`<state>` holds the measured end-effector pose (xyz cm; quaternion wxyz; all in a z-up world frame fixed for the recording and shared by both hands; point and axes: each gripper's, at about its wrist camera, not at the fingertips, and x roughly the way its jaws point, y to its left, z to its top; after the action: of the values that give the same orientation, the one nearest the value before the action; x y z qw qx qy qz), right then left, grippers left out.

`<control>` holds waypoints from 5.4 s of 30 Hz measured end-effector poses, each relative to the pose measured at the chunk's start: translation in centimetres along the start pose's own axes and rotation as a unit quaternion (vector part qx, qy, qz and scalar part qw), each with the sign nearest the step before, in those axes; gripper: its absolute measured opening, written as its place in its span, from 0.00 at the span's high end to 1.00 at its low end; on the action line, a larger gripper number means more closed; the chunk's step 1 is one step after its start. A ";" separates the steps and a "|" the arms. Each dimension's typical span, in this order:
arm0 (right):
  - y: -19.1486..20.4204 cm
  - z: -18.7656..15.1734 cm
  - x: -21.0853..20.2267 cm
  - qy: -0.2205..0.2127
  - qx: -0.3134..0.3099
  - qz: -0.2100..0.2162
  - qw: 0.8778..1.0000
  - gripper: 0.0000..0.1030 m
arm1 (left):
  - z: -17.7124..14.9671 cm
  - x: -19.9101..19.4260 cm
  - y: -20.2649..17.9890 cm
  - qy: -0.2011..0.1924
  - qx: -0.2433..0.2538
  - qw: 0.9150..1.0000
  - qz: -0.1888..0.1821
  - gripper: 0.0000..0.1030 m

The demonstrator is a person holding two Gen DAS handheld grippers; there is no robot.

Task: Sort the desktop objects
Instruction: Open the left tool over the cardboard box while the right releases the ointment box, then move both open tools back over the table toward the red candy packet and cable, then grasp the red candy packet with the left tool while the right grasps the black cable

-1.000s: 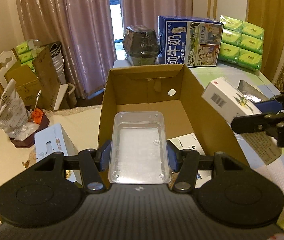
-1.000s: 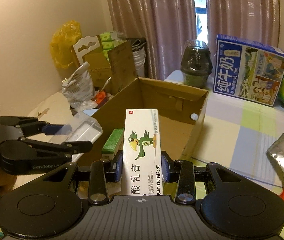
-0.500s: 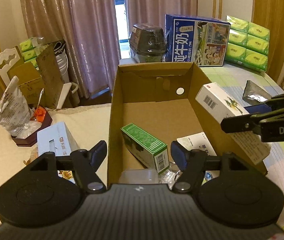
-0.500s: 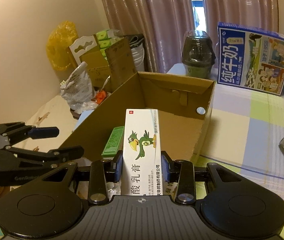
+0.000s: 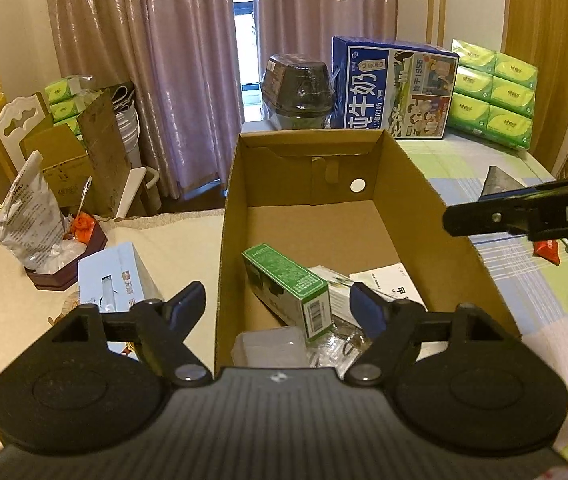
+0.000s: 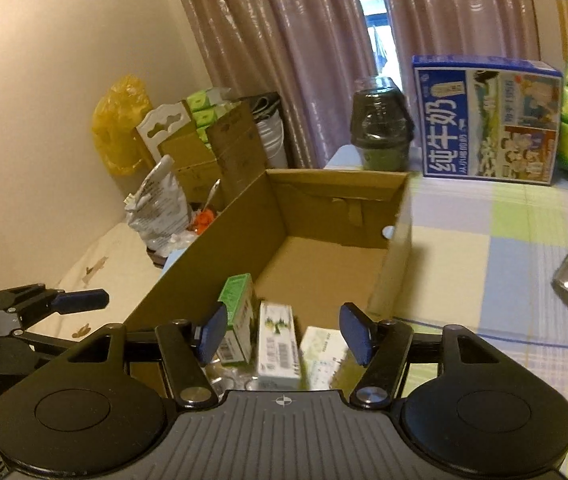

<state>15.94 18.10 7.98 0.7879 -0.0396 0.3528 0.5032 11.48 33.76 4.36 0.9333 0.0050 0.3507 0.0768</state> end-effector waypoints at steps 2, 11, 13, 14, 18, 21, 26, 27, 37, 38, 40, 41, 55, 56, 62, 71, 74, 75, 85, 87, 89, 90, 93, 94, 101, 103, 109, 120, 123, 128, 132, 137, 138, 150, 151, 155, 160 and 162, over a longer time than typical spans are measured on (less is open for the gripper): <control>-0.3 -0.3 -1.0 -0.002 0.001 -0.003 1.000 0.38 | -0.1 -0.4 -0.5 -0.001 0.001 1.000 -0.002 0.24; -1.9 -1.3 -5.7 -0.017 0.003 -0.019 1.000 0.27 | 0.1 -2.4 -3.5 0.001 0.018 1.000 -0.013 0.13; -2.5 -1.7 -6.8 -0.020 0.005 -0.026 0.999 0.26 | 0.2 -2.8 -4.3 0.002 0.023 1.000 -0.016 0.12; -2.9 -1.9 -7.3 -0.020 0.006 -0.030 0.999 0.26 | 0.2 -3.1 -4.7 0.001 0.025 1.000 -0.019 0.11; -4.8 -2.8 -9.4 -0.021 0.013 -0.043 0.999 0.23 | 0.5 -3.9 -6.5 -0.002 0.035 0.999 -0.033 0.07; -6.9 -3.6 -11.3 -0.023 0.019 -0.054 0.998 0.08 | 1.0 -4.4 -8.2 -0.004 0.045 0.998 -0.049 0.06; -11.6 -5.2 -14.9 -0.029 0.040 -0.097 0.994 0.04 | 2.0 -5.2 -11.5 -0.014 0.068 0.995 -0.074 0.03; -12.4 -5.5 -15.5 -0.030 0.048 -0.103 0.993 0.03 | 2.2 -5.2 -12.1 -0.015 0.072 0.994 -0.078 0.02; -20.1 -9.3 -22.4 -0.046 0.123 -0.169 0.977 0.02 | 3.6 -5.0 -20.1 -0.022 0.097 0.986 -0.131 0.01; -20.6 -9.6 -22.8 -0.048 0.129 -0.174 0.975 0.02 | 3.7 -4.9 -20.9 -0.021 0.099 0.985 -0.137 0.01; -21.5 -10.2 -23.7 -0.052 0.140 -0.183 0.972 0.02 | 3.6 -4.5 -22.7 -0.018 0.105 0.983 -0.147 0.01; -21.9 -10.5 -24.0 -0.055 0.145 -0.188 0.970 0.02 | 3.6 -4.2 -23.6 -0.015 0.109 0.982 -0.152 0.01; -27.2 -12.6 -23.9 -0.069 0.190 -0.237 0.950 0.02 | 1.4 2.8 -31.9 0.025 0.105 0.982 -0.157 0.01; -27.5 -12.7 -23.5 -0.067 0.192 -0.241 0.949 0.02 | 1.2 3.5 -32.1 0.025 0.105 0.982 -0.155 0.01; -29.5 -13.0 -21.0 -0.059 0.203 -0.247 0.946 0.02 | 0.5 7.2 -32.7 0.016 0.070 0.986 -0.152 0.01; -31.5 -12.7 -17.9 -0.049 0.198 -0.253 0.946 0.02 | 0.1 11.5 -34.3 0.000 0.075 0.987 -0.143 0.01; -32.2 -12.3 -16.9 -0.046 0.193 -0.256 0.946 0.02 | 0.1 13.0 -35.3 0.011 0.101 0.985 -0.138 0.01; -32.4 -12.2 -16.5 -0.045 0.192 -0.257 0.946 0.02 | 0.0 13.4 -35.5 0.013 0.104 0.985 -0.139 0.01; -34.4 -11.2 -13.0 -0.028 0.187 -0.262 0.947 0.17 | 0.8 16.7 -37.3 -0.003 0.132 0.976 -0.173 0.01; -34.7 -11.0 -12.3 -0.026 0.187 -0.259 0.947 0.24 | 0.8 17.3 -37.6 -0.001 0.141 0.974 -0.176 0.01; -34.9 -10.8 -11.7 -0.024 0.187 -0.257 0.948 0.31 | 0.9 17.9 -37.7 0.003 0.139 0.973 -0.185 0.01; -35.1 -10.7 -11.4 -0.023 0.187 -0.257 0.948 0.32 | 0.9 18.2 -37.8 0.005 0.139 0.972 -0.191 0.01; -35.4 -10.5 -10.7 -0.020 0.185 -0.257 0.948 0.33 | 0.8 19.0 -38.4 0.008 0.146 0.969 -0.200 0.02; -35.4 -10.5 -10.6 -0.019 0.184 -0.257 0.948 0.34 | 0.7 19.2 -38.5 0.009 0.150 0.968 -0.201 0.02; -35.9 -10.4 -10.0 -0.019 0.191 -0.259 0.947 0.38 | 0.7 20.8 -39.2 0.021 0.153 0.965 -0.213 0.14; -36.1 -10.5 -9.9 -0.019 0.196 -0.258 0.946 0.39 | 0.7 21.1 -39.5 0.023 0.154 0.964 -0.217 0.22; -36.5 -10.4 -9.0 -0.013 0.200 -0.249 0.948 0.42 | 0.2 21.5 -40.7 0.024 0.178 0.959 -0.218 0.26; -36.7 -10.2 -7.2 -0.001 0.191 -0.247 0.950 0.58 | 0.7 21.9 -38.7 0.038 0.139 0.967 -0.210 0.55; -36.6 -10.2 -7.0 0.002 0.185 -0.251 0.950 0.64 | 0.7 21.8 -38.7 0.041 0.137 0.967 -0.211 0.55; -36.3 -10.3 -6.7 0.005 0.172 -0.251 0.953 0.79 | 0.5 21.7 -38.6 0.044 0.137 0.967 -0.211 0.55; -35.9 -10.4 -6.9 0.008 0.167 -0.252 0.953 0.81 | 0.3 21.4 -38.2 0.048 0.130 0.968 -0.211 0.55; -35.0 -11.0 -7.7 0.017 0.161 -0.243 0.956 0.81 | 0.1 20.7 -37.3 0.054 0.119 0.969 -0.208 0.55; -34.7 -11.1 -8.0 0.020 0.159 -0.240 0.957 0.81 | 0.0 20.4 -37.1 0.057 0.115 0.970 -0.208 0.55; -28.2 -14.0 -11.1 0.076 0.088 -0.189 0.975 0.81 | -3.5 15.3 -34.3 0.072 0.128 0.970 -0.193 0.56; -27.8 -14.3 -11.2 0.077 0.085 -0.191 0.975 0.81 | -3.9 14.9 -33.9 0.074 0.128 0.970 -0.192 0.56; -27.1 -15.4 -11.6 0.077 0.085 -0.198 0.973 0.81 | -5.2 13.8 -33.1 0.075 0.125 0.971 -0.190 0.55; -27.8 -15.7 -11.6 0.072 0.100 -0.213 0.969 0.80 | -5.7 13.3 -32.9 0.068 0.117 0.972 -0.192 0.53; -28.1 -15.7 -11.6 0.069 0.108 -0.214 0.968 0.80 | -5.7 13.3 -32.9 0.066 0.116 0.972 -0.193 0.52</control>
<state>28.05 -11.09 -5.01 0.8506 -0.0636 0.4422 0.2773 22.25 2.99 -10.71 0.8983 0.0404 0.4123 -0.1463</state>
